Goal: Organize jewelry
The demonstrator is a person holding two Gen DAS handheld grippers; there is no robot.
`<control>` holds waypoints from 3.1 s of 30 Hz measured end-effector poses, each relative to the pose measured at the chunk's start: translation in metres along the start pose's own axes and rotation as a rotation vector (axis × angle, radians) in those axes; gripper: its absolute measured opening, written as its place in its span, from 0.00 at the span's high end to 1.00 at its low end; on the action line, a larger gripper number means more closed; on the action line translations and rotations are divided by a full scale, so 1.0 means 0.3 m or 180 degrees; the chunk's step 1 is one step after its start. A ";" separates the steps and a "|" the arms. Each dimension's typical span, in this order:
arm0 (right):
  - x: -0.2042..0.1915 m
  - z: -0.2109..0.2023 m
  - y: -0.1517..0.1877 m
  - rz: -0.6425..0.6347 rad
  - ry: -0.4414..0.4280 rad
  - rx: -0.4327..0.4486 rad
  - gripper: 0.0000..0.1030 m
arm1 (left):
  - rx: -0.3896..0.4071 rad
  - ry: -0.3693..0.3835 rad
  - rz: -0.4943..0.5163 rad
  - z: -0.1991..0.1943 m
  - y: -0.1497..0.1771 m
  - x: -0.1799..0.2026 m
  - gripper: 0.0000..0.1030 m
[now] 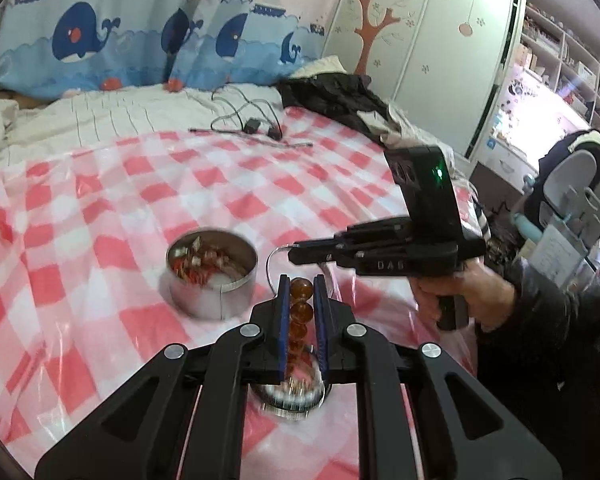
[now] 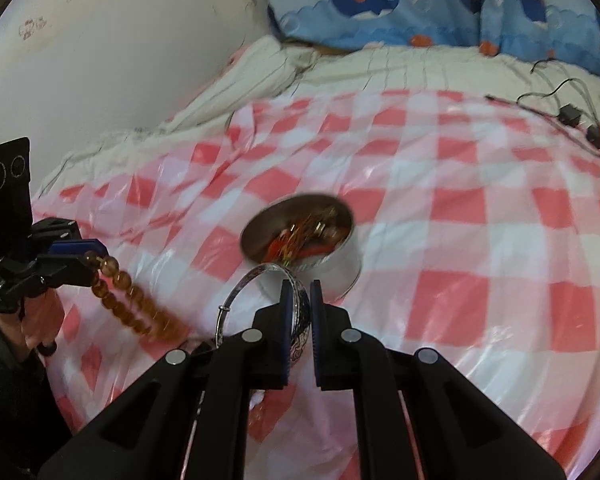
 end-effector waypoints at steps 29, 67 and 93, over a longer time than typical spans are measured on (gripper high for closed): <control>0.005 0.205 -0.103 -0.0182 0.0395 -0.0040 0.59 | -0.0395 -0.0984 -0.0344 0.107 0.012 -0.193 0.51; -0.028 0.084 0.130 -0.0029 0.0193 -0.0380 0.33 | -0.1228 -0.1414 0.1026 0.196 0.265 0.053 0.28; -0.038 0.105 0.154 -0.0131 0.0197 -0.0492 0.28 | -0.1269 -0.1511 0.1341 0.196 0.277 0.091 0.20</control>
Point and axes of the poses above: each gripper's, at about its wrist camera, not at the fingertips, and z roughly the way its jaws point, x to its right, y to its underside, the point moved 1 cm from there along z, roughly the way its jaws point, and after that the axes turned 12 degrees about x, right-handed, at the moved point
